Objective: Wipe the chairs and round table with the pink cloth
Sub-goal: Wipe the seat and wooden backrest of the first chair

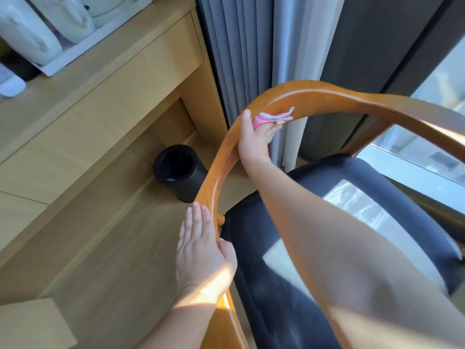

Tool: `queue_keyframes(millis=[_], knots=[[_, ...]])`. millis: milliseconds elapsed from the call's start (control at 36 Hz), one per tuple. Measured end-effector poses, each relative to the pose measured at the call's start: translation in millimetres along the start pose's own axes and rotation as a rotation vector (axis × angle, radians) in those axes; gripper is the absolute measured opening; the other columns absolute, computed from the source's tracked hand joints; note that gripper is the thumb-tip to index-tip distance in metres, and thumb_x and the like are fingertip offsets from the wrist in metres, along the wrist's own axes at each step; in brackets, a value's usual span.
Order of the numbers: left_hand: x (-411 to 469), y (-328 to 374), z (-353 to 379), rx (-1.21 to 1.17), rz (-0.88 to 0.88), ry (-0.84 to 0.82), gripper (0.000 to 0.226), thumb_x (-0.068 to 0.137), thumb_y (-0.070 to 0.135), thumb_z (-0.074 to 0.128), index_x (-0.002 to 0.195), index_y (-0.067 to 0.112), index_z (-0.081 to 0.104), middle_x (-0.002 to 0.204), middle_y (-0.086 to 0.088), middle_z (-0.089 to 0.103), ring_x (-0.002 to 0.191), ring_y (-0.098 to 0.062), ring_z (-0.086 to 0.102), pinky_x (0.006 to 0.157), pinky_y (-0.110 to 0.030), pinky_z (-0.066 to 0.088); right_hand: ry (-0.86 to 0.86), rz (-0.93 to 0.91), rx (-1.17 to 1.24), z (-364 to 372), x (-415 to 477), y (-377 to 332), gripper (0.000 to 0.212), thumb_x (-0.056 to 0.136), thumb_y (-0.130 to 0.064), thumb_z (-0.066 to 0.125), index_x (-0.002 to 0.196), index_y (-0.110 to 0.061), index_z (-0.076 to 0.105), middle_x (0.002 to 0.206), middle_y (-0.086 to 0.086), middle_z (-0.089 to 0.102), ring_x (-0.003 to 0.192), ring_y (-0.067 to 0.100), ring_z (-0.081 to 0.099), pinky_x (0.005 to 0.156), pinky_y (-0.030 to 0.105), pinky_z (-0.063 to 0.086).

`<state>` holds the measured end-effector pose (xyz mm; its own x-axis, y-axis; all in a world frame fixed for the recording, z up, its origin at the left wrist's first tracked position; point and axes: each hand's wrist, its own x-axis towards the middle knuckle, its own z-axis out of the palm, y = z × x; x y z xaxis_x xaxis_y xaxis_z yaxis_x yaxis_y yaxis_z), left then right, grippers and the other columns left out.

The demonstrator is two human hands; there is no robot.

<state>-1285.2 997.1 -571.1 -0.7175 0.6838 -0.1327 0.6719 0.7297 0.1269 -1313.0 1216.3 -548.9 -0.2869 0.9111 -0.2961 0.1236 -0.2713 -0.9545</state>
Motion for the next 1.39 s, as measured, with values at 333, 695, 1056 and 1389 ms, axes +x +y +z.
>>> queue_keyframes(millis=[333, 695, 1056, 1389], knots=[[-2.5, 0.5, -2.7, -0.116, 0.042, 0.025, 0.072, 0.086, 0.031, 0.035, 0.150, 0.017, 0.007, 0.155, 0.004, -0.008, 0.135, -0.003, -0.016, 0.111, -0.024, -0.007, -0.305, 0.124, -0.106, -11.5, -47.6, 24.4, 0.065, 0.103, -0.048, 0.031, 0.155, -0.015, 0.013, 0.146, 0.003, 0.041, 0.112, 0.014, 0.048, 0.073, 0.013, 0.042], [-11.3, -1.8, -36.0, -0.505, 0.105, -0.040, 0.067, 0.083, 0.022, 0.046, 0.147, 0.020, 0.025, 0.157, 0.006, 0.015, 0.143, -0.007, 0.003, 0.114, -0.025, -0.002, -0.276, 0.182, 0.004, -72.8, -121.8, -10.2, 0.024, 0.100, -0.023, 0.043, 0.097, -0.020, 0.067, 0.084, -0.001, 0.067, 0.086, 0.020, 0.064, 0.083, 0.042, 0.054], [-77.1, 7.1, -217.3, -0.901, 0.457, -0.406, 0.068, 0.078, 0.046, 0.061, 0.138, 0.041, 0.029, 0.129, 0.024, 0.038, 0.115, 0.009, 0.039, 0.091, -0.018, 0.037, -0.115, 0.141, 0.087, -135.3, -297.4, -150.0, 0.028, 0.104, -0.025, 0.039, 0.104, -0.018, 0.066, 0.096, 0.008, 0.065, 0.091, 0.023, 0.060, 0.079, 0.037, 0.045], [-147.0, 30.1, -289.3, -1.095, 0.641, -0.774, 0.057, 0.080, 0.027, 0.074, 0.126, 0.036, 0.043, 0.115, 0.004, 0.058, 0.101, -0.018, 0.063, 0.083, -0.033, 0.055, 0.051, -0.019, 0.047, -183.8, -454.2, -192.3, 0.028, 0.103, -0.033, 0.041, 0.120, -0.029, 0.062, 0.113, 0.007, 0.065, 0.103, 0.022, 0.063, 0.090, 0.039, 0.053]])
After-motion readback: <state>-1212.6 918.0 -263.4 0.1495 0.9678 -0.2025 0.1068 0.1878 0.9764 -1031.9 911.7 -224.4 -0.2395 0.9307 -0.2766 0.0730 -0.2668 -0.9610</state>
